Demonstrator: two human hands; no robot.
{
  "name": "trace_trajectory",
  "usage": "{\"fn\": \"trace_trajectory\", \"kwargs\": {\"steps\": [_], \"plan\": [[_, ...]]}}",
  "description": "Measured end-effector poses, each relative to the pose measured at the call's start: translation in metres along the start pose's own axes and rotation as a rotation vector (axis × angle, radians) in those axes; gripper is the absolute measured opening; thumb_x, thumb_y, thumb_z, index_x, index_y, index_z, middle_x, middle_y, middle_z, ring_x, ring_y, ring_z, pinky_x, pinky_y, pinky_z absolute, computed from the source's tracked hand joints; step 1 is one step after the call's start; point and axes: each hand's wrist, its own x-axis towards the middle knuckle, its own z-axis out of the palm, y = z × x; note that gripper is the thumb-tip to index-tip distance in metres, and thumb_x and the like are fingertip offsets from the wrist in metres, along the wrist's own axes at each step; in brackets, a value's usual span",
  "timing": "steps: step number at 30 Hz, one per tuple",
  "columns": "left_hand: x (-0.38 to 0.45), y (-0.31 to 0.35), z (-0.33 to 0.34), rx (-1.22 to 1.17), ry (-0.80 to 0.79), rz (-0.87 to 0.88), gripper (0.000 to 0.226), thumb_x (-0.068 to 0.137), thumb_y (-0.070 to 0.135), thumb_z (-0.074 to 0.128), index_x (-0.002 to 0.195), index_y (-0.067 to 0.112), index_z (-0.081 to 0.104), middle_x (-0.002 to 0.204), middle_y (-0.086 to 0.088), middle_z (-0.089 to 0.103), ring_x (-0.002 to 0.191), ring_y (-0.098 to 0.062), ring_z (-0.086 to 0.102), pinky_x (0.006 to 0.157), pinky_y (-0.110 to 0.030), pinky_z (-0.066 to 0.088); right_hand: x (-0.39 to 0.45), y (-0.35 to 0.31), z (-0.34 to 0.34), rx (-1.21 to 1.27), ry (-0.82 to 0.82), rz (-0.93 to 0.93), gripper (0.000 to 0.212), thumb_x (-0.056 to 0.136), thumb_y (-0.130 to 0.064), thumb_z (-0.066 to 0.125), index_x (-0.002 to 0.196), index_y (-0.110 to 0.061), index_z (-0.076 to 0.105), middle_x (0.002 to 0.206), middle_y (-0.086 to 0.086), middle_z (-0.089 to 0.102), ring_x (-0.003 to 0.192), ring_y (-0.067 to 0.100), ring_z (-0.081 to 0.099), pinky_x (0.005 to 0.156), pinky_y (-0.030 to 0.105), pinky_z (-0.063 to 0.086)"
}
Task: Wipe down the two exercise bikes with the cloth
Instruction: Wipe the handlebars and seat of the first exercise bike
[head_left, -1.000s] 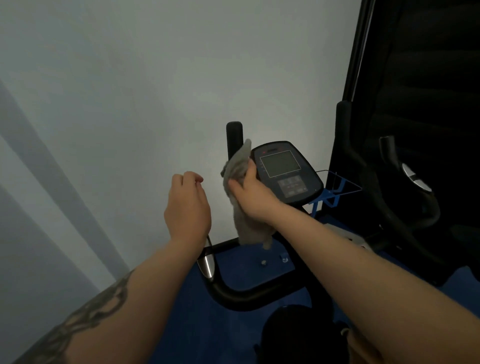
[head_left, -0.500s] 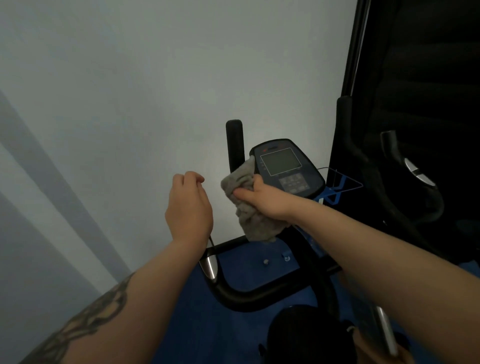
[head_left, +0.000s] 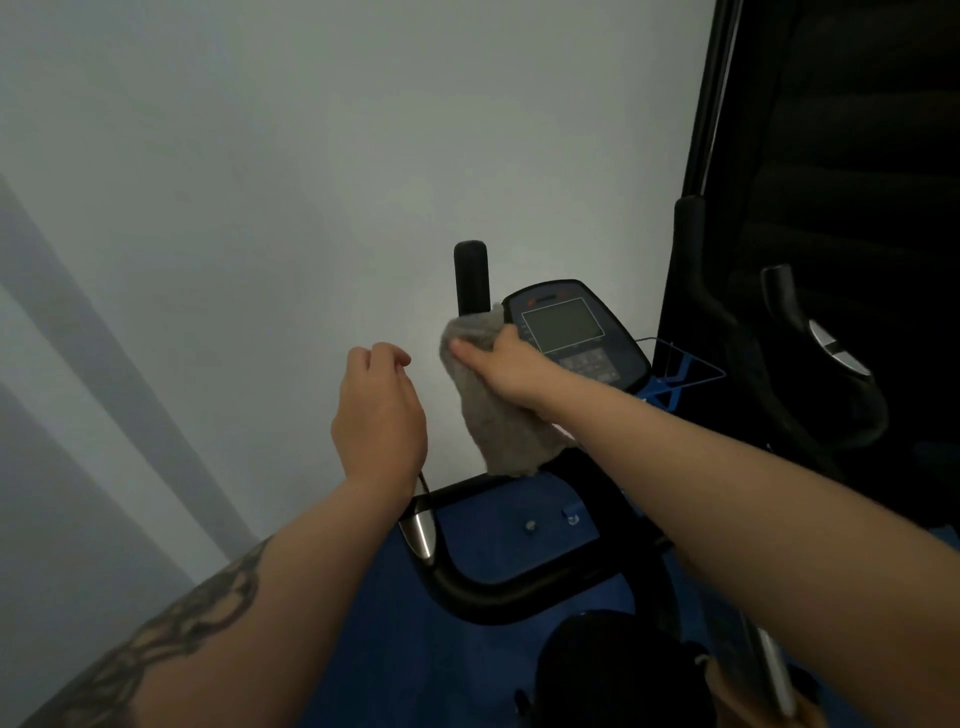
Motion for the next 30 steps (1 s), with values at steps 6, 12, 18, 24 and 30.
{"fn": "trace_trajectory", "kwargs": {"steps": [6, 12, 18, 24, 30], "plan": [[0.0, 0.0, -0.002, -0.011, -0.011, -0.007, 0.018, 0.1, 0.012, 0.04, 0.106, 0.013, 0.058, 0.104, -0.002, 0.051, 0.076, -0.019, 0.053, 0.056, -0.033, 0.039, -0.015, 0.019, 0.0, -0.099, -0.091, -0.021, 0.08, 0.091, -0.041, 0.061, 0.148, -0.016, 0.01, 0.118, 0.004, 0.052, 0.11, 0.023, 0.055, 0.092, 0.037, 0.046], [0.001, -0.002, 0.001, -0.011, 0.0, -0.004, 0.018, 0.1, 0.011, 0.041, 0.105, 0.014, 0.058, 0.102, -0.001, 0.051, 0.075, -0.018, 0.052, 0.057, -0.03, 0.036, -0.003, 0.007, 0.004, -0.048, 0.01, 0.048, 0.085, 0.092, -0.057, 0.052, 0.149, -0.004, 0.018, 0.142, 0.016, 0.046, 0.125, 0.03, 0.049, 0.102, 0.039, 0.04], [-0.001, -0.002, -0.001, -0.019, 0.003, 0.011, 0.018, 0.1, 0.012, 0.04, 0.105, 0.014, 0.057, 0.1, 0.002, 0.048, 0.074, -0.016, 0.051, 0.055, -0.027, 0.031, -0.039, 0.028, -0.002, -0.487, -0.031, -0.05, 0.066, 0.093, -0.047, 0.051, 0.141, -0.012, 0.023, 0.111, 0.01, 0.06, 0.098, 0.028, 0.06, 0.088, 0.042, 0.05], [0.001, -0.001, 0.001, 0.005, 0.01, 0.013, 0.018, 0.1, 0.012, 0.04, 0.106, 0.014, 0.057, 0.105, -0.003, 0.051, 0.079, -0.02, 0.053, 0.059, -0.032, 0.036, -0.037, 0.025, -0.004, -0.52, -0.067, -0.02, 0.083, 0.091, -0.071, 0.033, 0.149, -0.011, 0.026, 0.135, 0.018, 0.053, 0.117, 0.033, 0.056, 0.098, 0.044, 0.045], [-0.006, 0.005, -0.004, 0.027, -0.008, -0.056, 0.025, 0.101, 0.017, 0.041, 0.125, 0.011, 0.048, 0.127, -0.009, 0.045, 0.104, -0.026, 0.052, 0.069, -0.038, 0.04, -0.058, 0.04, -0.013, -0.444, -0.071, -0.098, 0.061, 0.093, -0.06, 0.044, 0.135, -0.016, 0.04, 0.121, 0.011, 0.062, 0.106, 0.027, 0.061, 0.094, 0.046, 0.048]]}}
